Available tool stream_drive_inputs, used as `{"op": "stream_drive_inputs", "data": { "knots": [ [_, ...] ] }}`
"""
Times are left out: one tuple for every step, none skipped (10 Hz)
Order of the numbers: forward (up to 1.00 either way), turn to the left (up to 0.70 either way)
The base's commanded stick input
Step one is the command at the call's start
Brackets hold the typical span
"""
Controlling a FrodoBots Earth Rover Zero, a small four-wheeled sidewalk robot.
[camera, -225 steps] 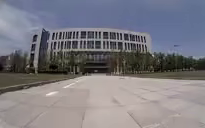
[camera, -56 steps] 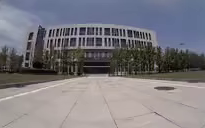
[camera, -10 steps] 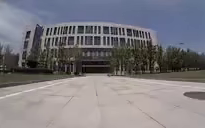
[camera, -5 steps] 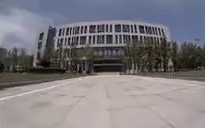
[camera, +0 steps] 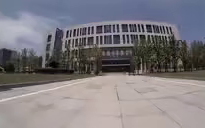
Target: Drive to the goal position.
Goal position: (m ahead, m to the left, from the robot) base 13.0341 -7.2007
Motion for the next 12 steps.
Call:
{"op": "stream_drive_inputs", "data": {
  "knots": [
    [0.50,0.01],
    [0.50,0.01],
    [0.50,0.01],
    [0.50,0.01],
    [0.50,0.01],
    [0.50,0.01],
    [0.50,0.01],
    [0.50,0.01],
    [0.50,0.01],
    [0.50,0.01],
    [0.50,0.01],
    [0.50,0.01]
  ]
}}
